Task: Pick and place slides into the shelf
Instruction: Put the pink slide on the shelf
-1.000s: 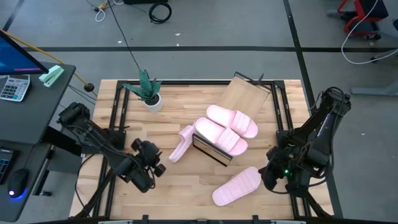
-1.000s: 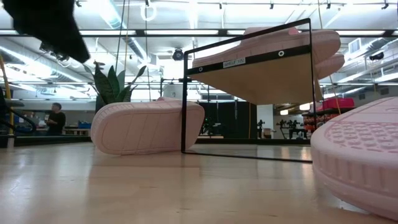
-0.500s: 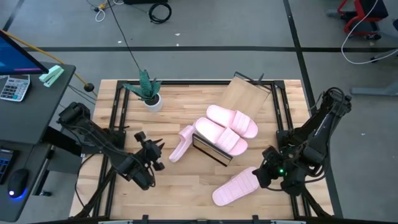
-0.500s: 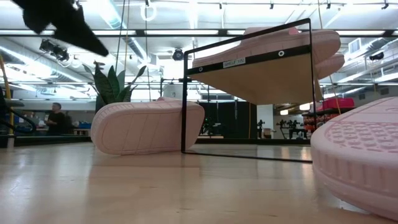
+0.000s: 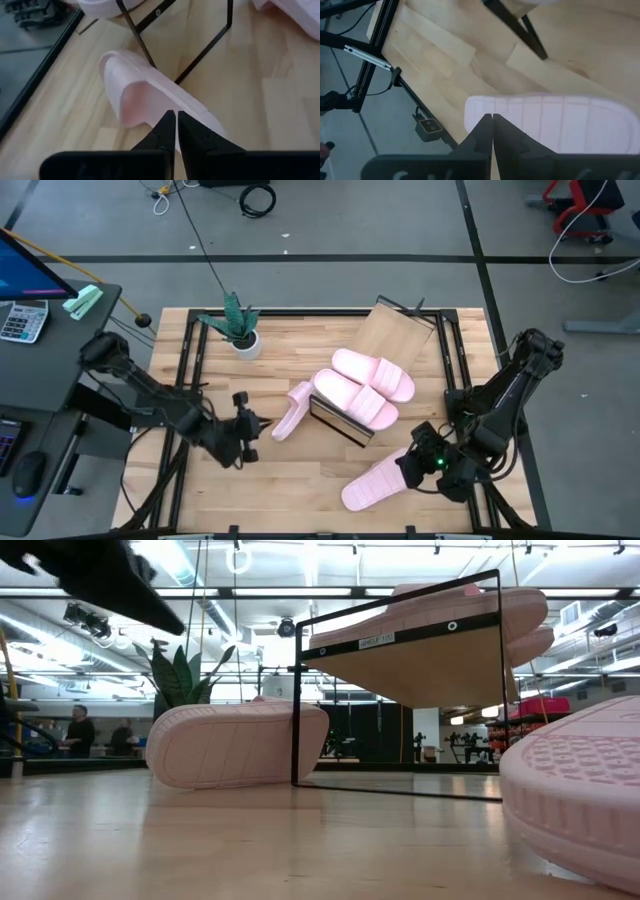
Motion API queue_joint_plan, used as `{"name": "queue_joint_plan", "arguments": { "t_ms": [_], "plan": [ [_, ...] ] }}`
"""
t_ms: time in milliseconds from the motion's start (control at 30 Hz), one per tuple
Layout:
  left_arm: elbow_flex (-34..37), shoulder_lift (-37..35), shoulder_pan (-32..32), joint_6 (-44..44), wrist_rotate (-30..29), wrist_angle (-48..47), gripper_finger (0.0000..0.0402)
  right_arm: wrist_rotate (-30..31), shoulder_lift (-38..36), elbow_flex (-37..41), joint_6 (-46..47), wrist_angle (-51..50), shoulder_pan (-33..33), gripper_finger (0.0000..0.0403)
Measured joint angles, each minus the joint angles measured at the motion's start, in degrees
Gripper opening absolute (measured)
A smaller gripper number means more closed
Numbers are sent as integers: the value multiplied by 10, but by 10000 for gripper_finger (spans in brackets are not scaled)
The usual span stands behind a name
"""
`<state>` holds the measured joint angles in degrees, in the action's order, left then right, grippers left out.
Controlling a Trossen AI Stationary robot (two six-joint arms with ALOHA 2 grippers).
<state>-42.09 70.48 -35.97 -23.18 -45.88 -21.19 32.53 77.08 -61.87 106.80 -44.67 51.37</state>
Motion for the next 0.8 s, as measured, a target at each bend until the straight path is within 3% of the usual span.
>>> {"name": "queue_joint_plan", "arguments": {
  "t_ms": [300, 533, 800],
  "plan": [
    [4, -9, 112, 124, 116, 36, 25, -36, 1, 0, 33, 24, 18, 19],
    [4, -9, 151, 180, 130, 76, 28, -56, 15, 0, 103, 11, 38, 19],
    [4, -3, 216, 261, 206, 73, 34, -56, 18, 0, 104, 12, 43, 19]
  ]
}}
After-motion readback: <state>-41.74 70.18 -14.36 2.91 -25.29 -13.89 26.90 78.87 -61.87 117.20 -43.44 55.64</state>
